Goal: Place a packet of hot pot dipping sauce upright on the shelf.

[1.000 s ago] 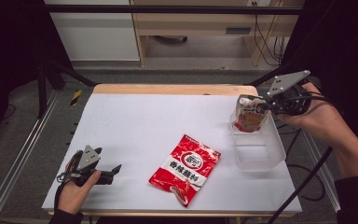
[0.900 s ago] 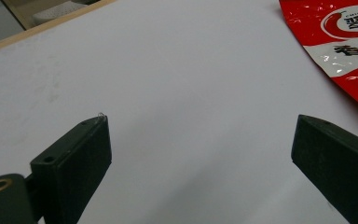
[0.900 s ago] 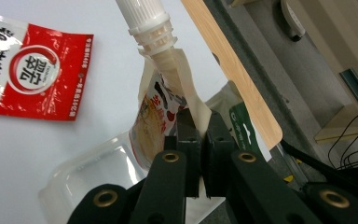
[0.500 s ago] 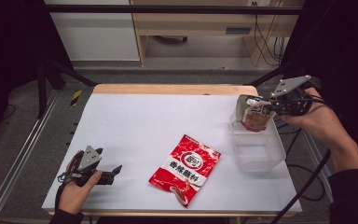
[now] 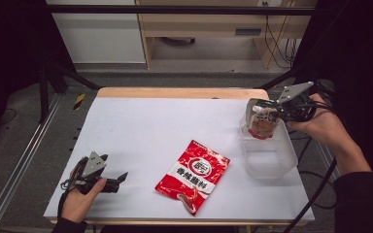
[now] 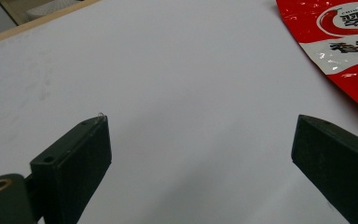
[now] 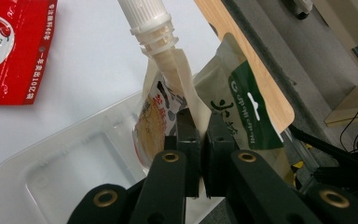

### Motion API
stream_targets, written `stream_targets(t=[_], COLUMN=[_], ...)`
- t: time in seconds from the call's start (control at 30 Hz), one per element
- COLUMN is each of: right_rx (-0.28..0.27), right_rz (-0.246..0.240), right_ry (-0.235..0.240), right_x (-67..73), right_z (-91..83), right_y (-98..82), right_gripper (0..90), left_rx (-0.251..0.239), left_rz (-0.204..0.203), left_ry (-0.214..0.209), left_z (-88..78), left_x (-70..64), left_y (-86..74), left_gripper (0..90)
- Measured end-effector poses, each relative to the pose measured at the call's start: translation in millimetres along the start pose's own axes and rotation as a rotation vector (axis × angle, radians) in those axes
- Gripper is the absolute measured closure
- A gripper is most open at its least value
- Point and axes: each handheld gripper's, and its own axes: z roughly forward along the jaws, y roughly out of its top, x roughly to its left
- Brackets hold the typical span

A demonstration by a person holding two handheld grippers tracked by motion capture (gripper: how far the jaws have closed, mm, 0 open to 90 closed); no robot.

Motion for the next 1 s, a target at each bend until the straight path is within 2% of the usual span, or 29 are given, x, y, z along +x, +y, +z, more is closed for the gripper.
stream_targets(t=[0.6,1.0], right_rx=[0.028,0.030], right_rz=[0.028,0.046], right_ry=[0.056,0.069], right_x=[10.5,11.8], right_z=[29.5,35.9], right_y=[-8.8,-12.4], right_gripper=[87.4,87.2], left_rx=[0.003,0.005], left_rz=[0.004,0.006], left_ry=[-0.002,-0.003], left_z=[-0.2,0.0], left_x=[-0.3,-0.6], left_y=[0.1,0.3], left_gripper=[4.6,4.7])
